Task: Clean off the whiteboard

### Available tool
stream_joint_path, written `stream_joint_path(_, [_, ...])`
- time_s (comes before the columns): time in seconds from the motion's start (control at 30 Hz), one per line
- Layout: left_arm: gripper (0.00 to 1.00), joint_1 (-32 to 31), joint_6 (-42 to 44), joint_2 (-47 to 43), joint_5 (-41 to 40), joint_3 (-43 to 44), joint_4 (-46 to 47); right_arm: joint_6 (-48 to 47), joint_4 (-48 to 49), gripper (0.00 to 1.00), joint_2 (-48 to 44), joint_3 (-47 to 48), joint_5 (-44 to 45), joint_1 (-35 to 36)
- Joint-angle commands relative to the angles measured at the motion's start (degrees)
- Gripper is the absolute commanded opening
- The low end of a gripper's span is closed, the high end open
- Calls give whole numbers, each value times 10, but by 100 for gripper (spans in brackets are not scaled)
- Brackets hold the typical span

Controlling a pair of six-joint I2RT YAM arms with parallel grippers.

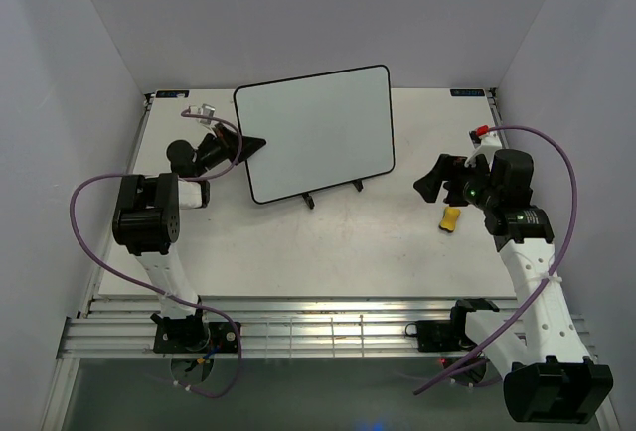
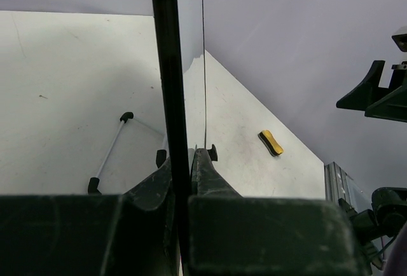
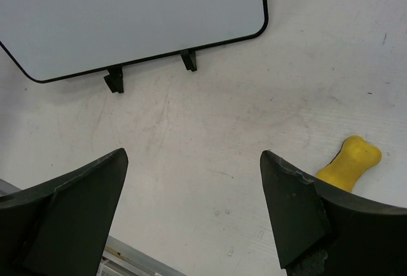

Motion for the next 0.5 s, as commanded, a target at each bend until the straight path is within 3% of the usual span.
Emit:
stream_joint_path(0.0, [0,14,131,-2,-44,-27,73,-5,12,90,-7,16,-9,10])
stream_joint_path(0.47, [0,37,164,27,-37,-72,88,1,19,90,-16,11,-18,21])
